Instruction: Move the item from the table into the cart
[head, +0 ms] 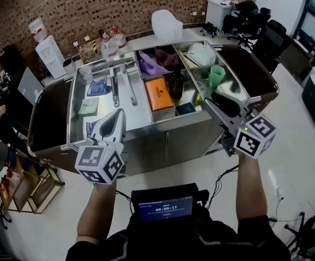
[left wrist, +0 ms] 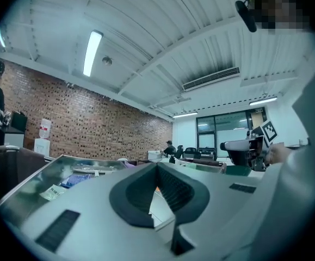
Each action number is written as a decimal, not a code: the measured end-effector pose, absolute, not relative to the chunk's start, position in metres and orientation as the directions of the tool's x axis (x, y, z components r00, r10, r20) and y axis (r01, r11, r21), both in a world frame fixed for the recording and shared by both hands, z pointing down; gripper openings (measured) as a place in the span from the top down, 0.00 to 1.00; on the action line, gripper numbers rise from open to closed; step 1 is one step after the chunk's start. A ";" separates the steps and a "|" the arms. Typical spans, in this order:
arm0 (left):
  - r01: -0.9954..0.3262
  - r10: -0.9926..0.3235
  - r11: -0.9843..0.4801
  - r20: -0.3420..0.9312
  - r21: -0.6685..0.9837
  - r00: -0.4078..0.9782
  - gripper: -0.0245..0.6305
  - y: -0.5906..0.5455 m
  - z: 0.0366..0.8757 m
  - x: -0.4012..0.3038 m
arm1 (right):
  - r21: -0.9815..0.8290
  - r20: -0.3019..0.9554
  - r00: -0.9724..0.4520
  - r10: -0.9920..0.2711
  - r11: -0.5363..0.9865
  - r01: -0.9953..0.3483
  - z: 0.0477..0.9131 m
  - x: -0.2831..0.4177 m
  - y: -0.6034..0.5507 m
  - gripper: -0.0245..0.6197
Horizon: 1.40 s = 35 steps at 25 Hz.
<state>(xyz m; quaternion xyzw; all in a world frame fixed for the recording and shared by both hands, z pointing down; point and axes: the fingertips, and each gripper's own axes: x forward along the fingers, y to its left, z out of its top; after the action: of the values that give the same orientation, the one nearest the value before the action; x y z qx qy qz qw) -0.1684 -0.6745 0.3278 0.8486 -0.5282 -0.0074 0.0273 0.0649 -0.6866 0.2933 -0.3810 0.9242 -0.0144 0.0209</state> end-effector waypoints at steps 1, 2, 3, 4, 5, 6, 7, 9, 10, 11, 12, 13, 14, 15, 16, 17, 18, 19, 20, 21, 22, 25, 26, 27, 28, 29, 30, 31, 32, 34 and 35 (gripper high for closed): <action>-0.898 -0.899 -0.438 0.004 0.040 0.439 0.96 -0.669 0.328 -0.168 | -0.034 -0.043 -0.696 -0.717 0.697 -0.716 0.295 0.066 -0.682 0.78; -0.900 -0.900 -0.436 -0.010 0.028 0.436 0.96 -0.664 0.327 -0.168 | -0.025 -0.056 -0.680 -0.731 0.682 -0.731 0.298 0.068 -0.678 0.87; -0.901 -0.901 -0.433 -0.026 0.021 0.432 0.96 -0.658 0.326 -0.168 | -0.021 -0.067 -0.666 -0.743 0.668 -0.743 0.301 0.070 -0.675 0.92; -0.903 -0.903 -0.429 -0.040 0.019 0.428 0.96 -0.653 0.325 -0.169 | -0.022 -0.076 -0.655 -0.751 0.658 -0.752 0.304 0.071 -0.673 0.95; -0.906 -0.905 -0.424 -0.049 0.020 0.422 0.96 -0.649 0.327 -0.170 | -0.029 -0.085 -0.648 -0.757 0.652 -0.758 0.307 0.072 -0.671 0.95; -0.909 -0.908 -0.416 -0.053 0.024 0.415 0.96 -0.645 0.329 -0.171 | -0.039 -0.094 -0.641 -0.762 0.646 -0.763 0.310 0.074 -0.669 0.95; -0.913 -0.913 -0.407 -0.053 0.031 0.406 0.96 -0.642 0.333 -0.173 | -0.047 -0.102 -0.633 -0.767 0.640 -0.767 0.313 0.075 -0.668 0.95; -0.920 -0.921 -0.390 -0.041 0.045 0.388 0.96 -0.638 0.341 -0.177 | -0.058 -0.108 -0.622 -0.776 0.629 -0.775 0.320 0.076 -0.666 0.95; -0.922 -0.923 -0.384 -0.032 0.049 0.383 0.96 -0.637 0.345 -0.178 | -0.060 -0.108 -0.618 -0.779 0.626 -0.778 0.323 0.075 -0.665 0.95; -0.923 -0.924 -0.382 -0.023 0.049 0.382 0.96 -0.636 0.349 -0.179 | -0.063 -0.108 -0.614 -0.781 0.622 -0.780 0.325 0.074 -0.664 0.95; -0.923 -0.924 -0.381 -0.014 0.046 0.381 0.96 -0.635 0.353 -0.180 | -0.066 -0.111 -0.611 -0.784 0.619 -0.783 0.327 0.073 -0.663 0.95; -0.924 -0.925 -0.380 -0.007 0.043 0.380 0.96 -0.634 0.357 -0.180 | -0.066 -0.112 -0.607 -0.787 0.615 -0.785 0.329 0.071 -0.662 0.95; -0.924 -0.925 -0.380 -0.003 0.042 0.380 0.96 -0.633 0.360 -0.180 | -0.063 -0.112 -0.606 -0.788 0.614 -0.787 0.330 0.070 -0.661 0.95; -0.923 -0.924 -0.383 0.000 0.043 0.383 0.96 -0.632 0.362 -0.179 | -0.059 -0.109 -0.606 -0.788 0.614 -0.787 0.332 0.068 -0.660 0.95; -0.921 -0.922 -0.387 0.001 0.044 0.387 0.96 -0.630 0.363 -0.178 | -0.056 -0.106 -0.609 -0.786 0.616 -0.786 0.333 0.067 -0.660 0.95; -0.920 -0.921 -0.390 0.001 0.041 0.390 0.96 -0.629 0.363 -0.178 | -0.058 -0.106 -0.611 -0.785 0.618 -0.784 0.334 0.066 -0.660 0.95; -0.921 -0.921 -0.389 0.002 0.034 0.389 0.96 -0.627 0.364 -0.178 | -0.063 -0.108 -0.612 -0.784 0.619 -0.783 0.334 0.065 -0.660 0.95; -0.922 -0.923 -0.385 0.007 0.028 0.386 0.96 -0.627 0.366 -0.179 | -0.066 -0.109 -0.611 -0.784 0.619 -0.783 0.334 0.065 -0.660 0.95; -0.923 -0.923 -0.383 0.014 0.025 0.384 0.96 -0.626 0.369 -0.179 | -0.066 -0.108 -0.610 -0.785 0.618 -0.784 0.335 0.064 -0.660 0.95; -0.923 -0.923 -0.383 0.019 0.028 0.383 0.96 -0.626 0.371 -0.179 | -0.062 -0.104 -0.609 -0.786 0.617 -0.785 0.335 0.063 -0.659 0.95; -0.923 -0.923 -0.383 0.021 0.032 0.384 0.96 -0.627 0.372 -0.178 | -0.057 -0.101 -0.610 -0.786 0.617 -0.785 0.336 0.062 -0.659 0.95; -0.920 -0.920 -0.391 0.017 0.021 0.391 0.96 -0.626 0.372 -0.175 | -0.053 -0.100 -0.613 -0.784 0.619 -0.784 0.336 0.059 -0.659 0.95; -0.919 -0.918 -0.395 0.016 0.017 0.395 0.96 -0.626 0.372 -0.174 | -0.054 -0.101 -0.614 -0.783 0.620 -0.782 0.337 0.059 -0.659 0.95; -0.917 -0.917 -0.398 0.016 0.017 0.399 0.96 -0.627 0.373 -0.172 | -0.053 -0.100 -0.615 -0.782 0.621 -0.782 0.337 0.058 -0.660 0.95; -0.916 -0.916 -0.401 0.017 0.021 0.401 0.96 -0.627 0.374 -0.171 | -0.051 -0.099 -0.616 -0.781 0.623 -0.781 0.338 0.058 -0.660 0.95; -0.915 -0.915 -0.403 0.017 0.028 0.403 0.96 -0.627 0.375 -0.171 | -0.047 -0.100 -0.618 -0.780 0.624 -0.780 0.338 0.057 -0.660 0.95; -0.915 -0.915 -0.403 0.017 0.033 0.404 0.96 -0.627 0.376 -0.170 | -0.044 -0.100 -0.619 -0.779 0.625 -0.779 0.337 0.057 -0.660 0.95; -0.915 -0.915 -0.401 0.016 0.034 0.402 0.96 -0.627 0.376 -0.171 | -0.040 -0.101 -0.620 -0.778 0.626 -0.779 0.337 0.056 -0.660 0.95; -0.917 -0.917 -0.398 0.015 0.032 0.399 0.96 -0.628 0.376 -0.172 | -0.037 -0.101 -0.621 -0.778 0.626 -0.779 0.337 0.055 -0.659 0.95; -0.919 -0.919 -0.394 0.013 0.029 0.394 0.96 -0.628 0.374 -0.173 | -0.034 -0.099 -0.623 -0.776 0.628 -0.777 0.337 0.055 -0.658 0.95; -0.919 -0.919 -0.394 0.013 0.029 0.394 0.96 -0.628 0.374 -0.173 | -0.035 -0.099 -0.624 -0.775 0.629 -0.776 0.337 0.054 -0.658 0.95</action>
<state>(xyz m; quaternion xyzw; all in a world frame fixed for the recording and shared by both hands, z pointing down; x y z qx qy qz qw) -0.1727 -0.6278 0.3740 0.8348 -0.5504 -0.0027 0.0158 0.0545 -0.6576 0.3370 -0.4305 0.9011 0.0057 0.0521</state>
